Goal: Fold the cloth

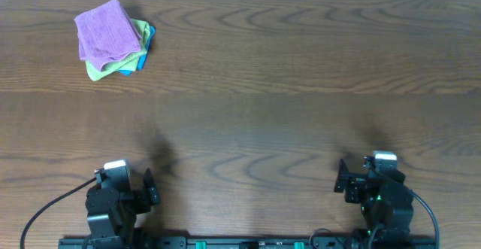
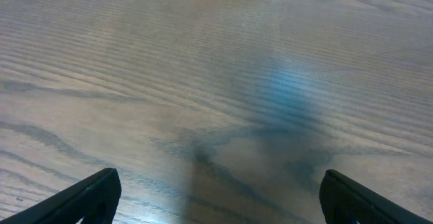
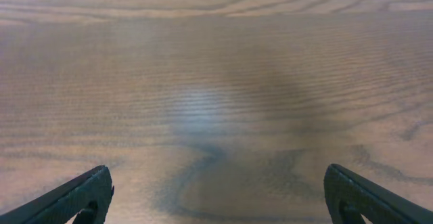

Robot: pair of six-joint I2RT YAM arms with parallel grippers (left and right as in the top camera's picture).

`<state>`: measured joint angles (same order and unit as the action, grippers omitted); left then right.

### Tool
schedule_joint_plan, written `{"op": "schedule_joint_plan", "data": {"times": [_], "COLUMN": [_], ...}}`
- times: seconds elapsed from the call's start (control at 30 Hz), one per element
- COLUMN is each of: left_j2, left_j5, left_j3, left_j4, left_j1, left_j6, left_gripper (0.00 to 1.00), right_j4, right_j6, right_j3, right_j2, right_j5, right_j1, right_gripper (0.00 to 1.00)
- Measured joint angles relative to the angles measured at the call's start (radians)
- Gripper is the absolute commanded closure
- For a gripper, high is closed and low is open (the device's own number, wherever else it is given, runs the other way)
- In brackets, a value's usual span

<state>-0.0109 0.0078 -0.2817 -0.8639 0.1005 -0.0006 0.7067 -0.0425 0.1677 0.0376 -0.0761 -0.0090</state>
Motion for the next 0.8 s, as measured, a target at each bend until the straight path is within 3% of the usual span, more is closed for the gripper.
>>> {"op": "schedule_joint_plan", "data": {"times": [0.8], "left_j2": [0.0], "left_j5": [0.0], "left_j3": [0.0], "left_j4": [0.0], "left_j1": [0.0], "left_j6": [0.0], "left_gripper": [0.05], "right_j4": [0.0], "right_j6": [-0.018], "right_j3": [0.0], "right_j2": [-0.01], "right_j5": [-0.004], "right_j1": [0.003], "right_gripper": [0.01]}}
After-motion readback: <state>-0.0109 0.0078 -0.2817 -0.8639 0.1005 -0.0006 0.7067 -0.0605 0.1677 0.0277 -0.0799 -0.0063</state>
